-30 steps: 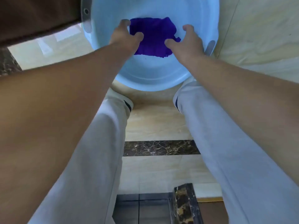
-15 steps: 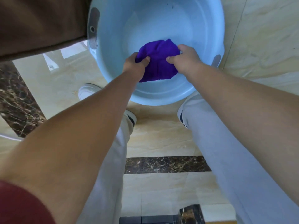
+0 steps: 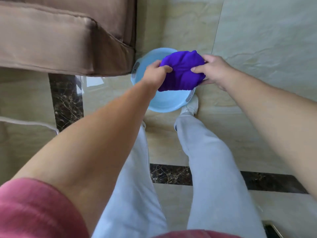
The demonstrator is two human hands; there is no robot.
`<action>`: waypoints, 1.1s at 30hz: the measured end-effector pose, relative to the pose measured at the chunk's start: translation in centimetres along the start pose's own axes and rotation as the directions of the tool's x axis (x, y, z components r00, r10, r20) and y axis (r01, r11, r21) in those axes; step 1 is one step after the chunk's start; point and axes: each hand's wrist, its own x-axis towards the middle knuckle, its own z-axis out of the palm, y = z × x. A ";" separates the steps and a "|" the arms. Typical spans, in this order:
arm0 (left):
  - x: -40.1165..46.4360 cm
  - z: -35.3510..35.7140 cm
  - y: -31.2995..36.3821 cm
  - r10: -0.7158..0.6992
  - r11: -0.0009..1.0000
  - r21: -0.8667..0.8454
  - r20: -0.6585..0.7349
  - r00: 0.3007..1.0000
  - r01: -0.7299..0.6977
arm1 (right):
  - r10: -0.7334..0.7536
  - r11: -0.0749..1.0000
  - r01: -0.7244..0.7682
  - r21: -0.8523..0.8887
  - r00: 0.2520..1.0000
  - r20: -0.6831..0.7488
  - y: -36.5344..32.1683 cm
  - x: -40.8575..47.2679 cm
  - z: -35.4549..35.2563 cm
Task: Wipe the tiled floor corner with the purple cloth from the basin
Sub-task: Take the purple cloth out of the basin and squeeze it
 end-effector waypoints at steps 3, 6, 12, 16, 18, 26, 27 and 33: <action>-6.8 -1.4 5.9 0.075 0.997 -0.025 -0.067 0.995 -0.077 | -0.093 0.994 0.095 -0.049 0.995 0.027 -6.5 -6.1 -2.4; -14.4 -3.2 11.1 0.126 0.983 -0.112 -0.182 0.975 -0.148 | -0.215 0.972 0.219 -0.080 0.975 0.055 -12.9 -13.1 -3.5; -29.9 -8.7 16.8 0.237 0.894 -0.277 -0.373 0.897 -0.351 | -0.482 0.860 0.492 -0.140 0.871 0.095 -23.6 -27.6 -1.8; -39.5 -14.3 18.5 0.337 0.783 -0.340 -0.471 0.815 -0.521 | -0.669 0.719 0.686 -0.111 0.727 0.155 -29.2 -37.3 1.9; -42.9 -16.8 18.0 0.362 0.724 -0.376 -0.506 0.782 -0.579 | -0.722 0.664 0.744 -0.073 0.664 0.195 -30.3 -40.7 4.3; -54.8 -26.4 5.2 0.428 0.501 -0.505 -0.562 0.708 -0.703 | -0.744 0.622 0.771 0.135 0.529 0.408 -27.7 -51.6 18.2; -56.0 -27.4 3.0 0.412 0.477 -0.508 -0.591 0.693 -0.717 | -0.734 0.634 0.754 0.171 0.518 0.439 -26.5 -52.6 20.4; -60.2 -32.0 -7.9 0.284 0.353 -0.535 -0.720 0.633 -0.768 | -0.662 0.702 0.687 0.191 0.528 0.532 -20.3 -55.3 31.2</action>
